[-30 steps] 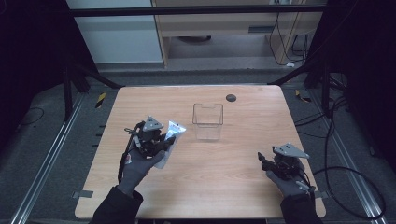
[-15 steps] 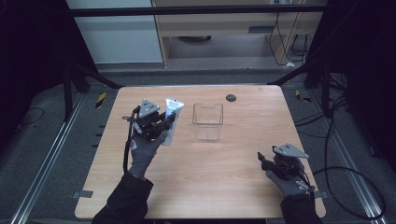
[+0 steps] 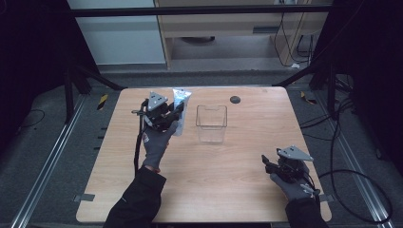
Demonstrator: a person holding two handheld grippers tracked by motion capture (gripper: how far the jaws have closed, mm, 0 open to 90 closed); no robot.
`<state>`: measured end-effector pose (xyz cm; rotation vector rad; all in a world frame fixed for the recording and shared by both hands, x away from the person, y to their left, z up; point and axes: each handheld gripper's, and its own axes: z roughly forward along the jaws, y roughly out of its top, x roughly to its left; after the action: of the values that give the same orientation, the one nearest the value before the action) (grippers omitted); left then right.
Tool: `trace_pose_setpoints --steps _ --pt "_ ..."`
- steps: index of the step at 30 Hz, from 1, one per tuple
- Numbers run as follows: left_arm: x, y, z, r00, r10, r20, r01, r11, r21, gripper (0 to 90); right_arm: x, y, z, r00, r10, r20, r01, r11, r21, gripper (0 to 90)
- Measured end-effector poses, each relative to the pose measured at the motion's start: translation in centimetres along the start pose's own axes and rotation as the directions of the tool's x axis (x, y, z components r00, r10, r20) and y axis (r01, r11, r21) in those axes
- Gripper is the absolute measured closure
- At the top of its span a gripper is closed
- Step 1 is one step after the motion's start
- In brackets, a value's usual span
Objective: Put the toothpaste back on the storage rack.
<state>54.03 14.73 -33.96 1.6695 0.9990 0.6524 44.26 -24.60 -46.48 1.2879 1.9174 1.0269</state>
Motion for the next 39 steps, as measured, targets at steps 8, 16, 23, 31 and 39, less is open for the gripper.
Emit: trace_pose_setpoints --steps 8,16,23,31,39 --pt "-0.2 1.1 1.8 0.9991 -0.034 0.025 0.035 0.9978 -0.056 73.6 0.0 -0.1 0.1 1.0 0.0 -0.002 0.0 1.0 0.001 36.8" --pt "-0.9 1.9 3.3 0.9987 -0.038 0.033 0.041 0.9948 -0.093 73.5 -0.2 -0.1 0.1 1.0 0.0 -0.001 0.0 1.0 -0.001 36.7" --pt "-1.7 2.3 4.4 0.9982 -0.041 0.043 0.046 0.9922 -0.116 73.6 -0.2 -0.2 0.2 1.0 0.0 -0.003 0.0 1.0 -0.002 36.7" --pt "-2.6 2.1 6.0 0.9966 -0.045 0.069 0.053 0.9915 -0.119 73.5 -0.2 -0.1 0.2 1.0 0.002 -0.005 -0.002 1.0 -0.003 36.7" --pt "-3.2 1.9 7.3 0.9955 -0.044 0.083 0.055 0.9903 -0.128 73.5 -0.2 -0.1 0.2 0.9999 0.007 -0.008 -0.007 1.0 -0.001 36.8"
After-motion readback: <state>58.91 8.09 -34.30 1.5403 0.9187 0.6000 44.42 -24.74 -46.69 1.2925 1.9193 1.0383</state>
